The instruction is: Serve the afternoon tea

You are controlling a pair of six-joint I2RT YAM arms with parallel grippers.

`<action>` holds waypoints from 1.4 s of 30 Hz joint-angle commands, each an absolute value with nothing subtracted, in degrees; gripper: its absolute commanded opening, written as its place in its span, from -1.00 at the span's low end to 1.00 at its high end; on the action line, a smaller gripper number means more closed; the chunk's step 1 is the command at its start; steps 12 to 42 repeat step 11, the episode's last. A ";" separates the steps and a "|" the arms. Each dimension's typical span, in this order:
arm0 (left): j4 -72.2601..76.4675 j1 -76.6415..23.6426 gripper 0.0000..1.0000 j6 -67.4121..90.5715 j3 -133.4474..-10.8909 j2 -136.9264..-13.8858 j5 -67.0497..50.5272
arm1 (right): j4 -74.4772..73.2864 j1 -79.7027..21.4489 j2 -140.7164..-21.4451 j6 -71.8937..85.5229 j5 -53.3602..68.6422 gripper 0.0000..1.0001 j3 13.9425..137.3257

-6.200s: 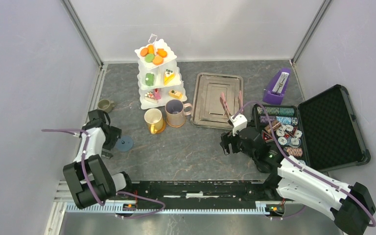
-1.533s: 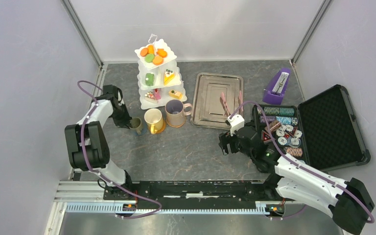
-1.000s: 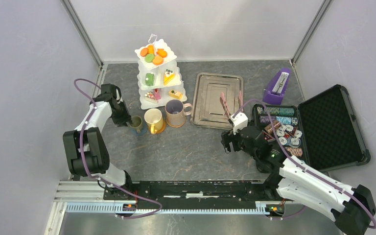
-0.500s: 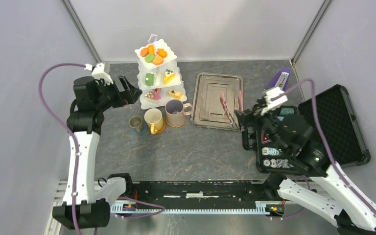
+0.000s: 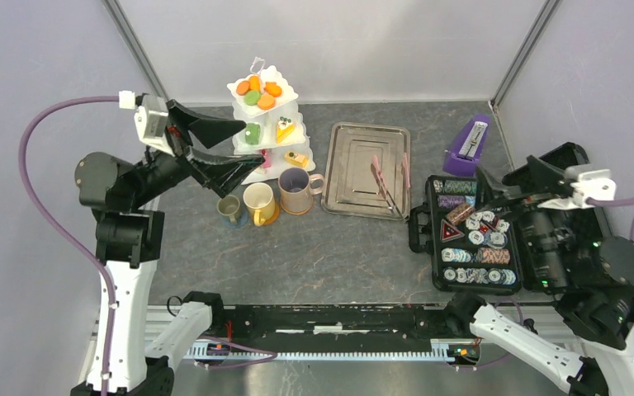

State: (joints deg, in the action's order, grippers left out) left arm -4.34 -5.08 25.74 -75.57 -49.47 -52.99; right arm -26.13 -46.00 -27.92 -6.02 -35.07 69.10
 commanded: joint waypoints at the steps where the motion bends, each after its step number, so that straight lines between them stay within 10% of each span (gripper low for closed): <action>1: 3.57 -5.36 1.00 29.37 -77.28 -46.54 -56.15 | -20.91 -45.88 -24.63 -10.06 -39.76 0.96 68.98; 42: -1.46 -5.45 1.00 25.66 -77.08 -45.52 -49.13 | -14.79 -45.88 -20.56 -12.86 -40.54 0.96 62.95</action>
